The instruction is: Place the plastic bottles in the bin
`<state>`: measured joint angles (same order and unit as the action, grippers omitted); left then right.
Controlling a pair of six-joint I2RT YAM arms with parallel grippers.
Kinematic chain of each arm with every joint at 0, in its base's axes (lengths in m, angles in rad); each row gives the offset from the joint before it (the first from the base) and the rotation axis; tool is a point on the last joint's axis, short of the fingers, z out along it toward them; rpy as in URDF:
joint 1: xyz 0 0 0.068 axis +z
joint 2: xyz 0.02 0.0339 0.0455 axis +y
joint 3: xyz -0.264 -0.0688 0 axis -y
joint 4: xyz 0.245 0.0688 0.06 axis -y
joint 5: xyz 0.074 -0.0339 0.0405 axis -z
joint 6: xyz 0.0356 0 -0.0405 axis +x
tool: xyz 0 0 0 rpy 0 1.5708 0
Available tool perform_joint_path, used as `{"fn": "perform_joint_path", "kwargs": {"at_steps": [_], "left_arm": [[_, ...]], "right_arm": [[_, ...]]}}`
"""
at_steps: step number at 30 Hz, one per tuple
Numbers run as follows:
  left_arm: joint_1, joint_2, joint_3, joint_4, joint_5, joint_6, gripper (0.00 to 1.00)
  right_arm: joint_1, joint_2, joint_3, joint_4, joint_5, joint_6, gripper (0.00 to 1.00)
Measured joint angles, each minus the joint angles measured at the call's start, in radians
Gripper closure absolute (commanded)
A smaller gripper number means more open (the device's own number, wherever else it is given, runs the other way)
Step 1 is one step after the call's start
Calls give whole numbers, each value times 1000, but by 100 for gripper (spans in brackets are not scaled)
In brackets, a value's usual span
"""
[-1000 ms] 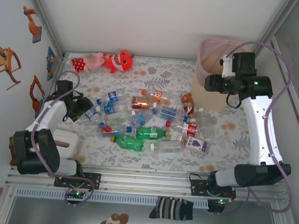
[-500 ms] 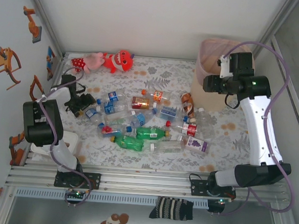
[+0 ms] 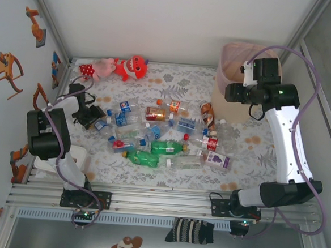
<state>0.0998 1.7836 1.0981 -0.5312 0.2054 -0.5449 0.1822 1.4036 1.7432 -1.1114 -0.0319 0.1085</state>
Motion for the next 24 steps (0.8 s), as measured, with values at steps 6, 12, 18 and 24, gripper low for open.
{"fn": "perform_joint_path", "kwargs": {"at_steps": [6, 12, 18, 24], "left_arm": [[0, -117, 0, -24, -6, 6, 43], [0, -342, 2, -32, 32, 35, 43], [-19, -538, 10, -12, 192, 84, 44], [-114, -686, 13, 93, 358, 93, 44]], "right_arm": [[20, -16, 5, 1, -1, 8, 32], [52, -49, 5, 14, -26, 34, 32], [113, -92, -38, 101, -111, 76, 32], [190, -139, -138, 247, -232, 137, 32]]}}
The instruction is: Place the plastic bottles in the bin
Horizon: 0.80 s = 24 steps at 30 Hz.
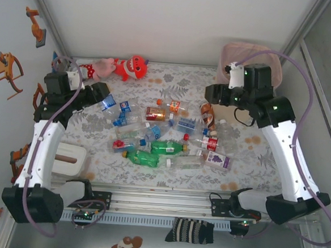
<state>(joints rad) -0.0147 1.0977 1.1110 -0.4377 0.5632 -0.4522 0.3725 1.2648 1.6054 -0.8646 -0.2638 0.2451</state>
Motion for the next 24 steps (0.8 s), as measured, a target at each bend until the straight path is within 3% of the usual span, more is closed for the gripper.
{"fn": "perform_joint_path", "kwargs": {"at_steps": [8, 15, 24], "left_arm": [[-138, -87, 0, 286, 209, -50, 47], [-313, -98, 3, 518, 336, -80, 47], [-501, -47, 92, 609, 417, -58, 45]], "right_arm": [[132, -56, -135, 258, -188, 66, 29], [255, -77, -233, 541, -370, 105, 25], [370, -72, -249, 750, -539, 110, 19]]}}
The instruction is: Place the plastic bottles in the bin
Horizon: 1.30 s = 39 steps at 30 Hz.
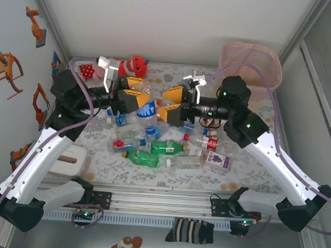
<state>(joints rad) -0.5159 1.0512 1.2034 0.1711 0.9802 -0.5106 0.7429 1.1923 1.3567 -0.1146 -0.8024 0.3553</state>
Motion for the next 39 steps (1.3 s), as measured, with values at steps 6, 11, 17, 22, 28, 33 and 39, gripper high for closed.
{"fn": "perform_joint_path", "kwargs": {"at_steps": [6, 11, 17, 22, 28, 33, 39], "left_arm": [[-56, 25, 40, -16, -2, 59, 45], [-71, 39, 58, -41, -26, 104, 45], [-75, 39, 59, -89, -72, 149, 45], [-79, 39, 59, -109, -84, 166, 44], [-80, 33, 59, -121, -90, 173, 39], [-81, 19, 59, -142, -128, 198, 27], [-80, -37, 58, -209, -240, 242, 20]], "right_arm": [[52, 37, 0, 42, -24, -3, 20], [76, 63, 0, 46, -19, -3, 27], [79, 84, 0, 49, -3, -4, 36], [79, 90, 0, 49, 12, -7, 44], [79, 90, 0, 50, 10, -7, 50], [80, 90, 0, 50, 11, -7, 51], [79, 87, 39, -17, 72, -43, 50]]}}
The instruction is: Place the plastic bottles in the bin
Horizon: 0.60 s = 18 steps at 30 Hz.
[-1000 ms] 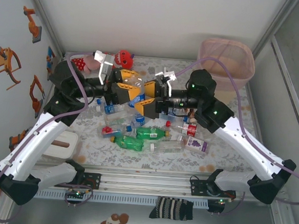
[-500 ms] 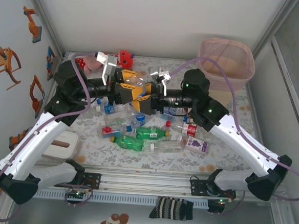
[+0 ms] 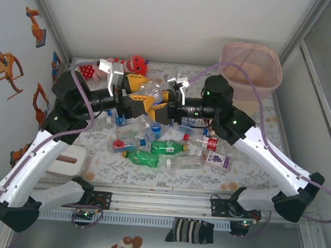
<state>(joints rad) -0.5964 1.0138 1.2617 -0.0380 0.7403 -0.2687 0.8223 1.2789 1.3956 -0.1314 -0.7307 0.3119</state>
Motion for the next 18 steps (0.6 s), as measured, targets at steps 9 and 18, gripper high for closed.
{"fn": "perform_joint_path", "kwargs": {"at_steps": [9, 18], "left_arm": [[0, -127, -60, -62, -163, 50, 19], [0, -156, -101, -147, -251, 72, 19]], "right_arm": [[-103, -10, 136, -230, 160, -90, 50], [-458, -8, 291, -400, 249, -134, 50]]}}
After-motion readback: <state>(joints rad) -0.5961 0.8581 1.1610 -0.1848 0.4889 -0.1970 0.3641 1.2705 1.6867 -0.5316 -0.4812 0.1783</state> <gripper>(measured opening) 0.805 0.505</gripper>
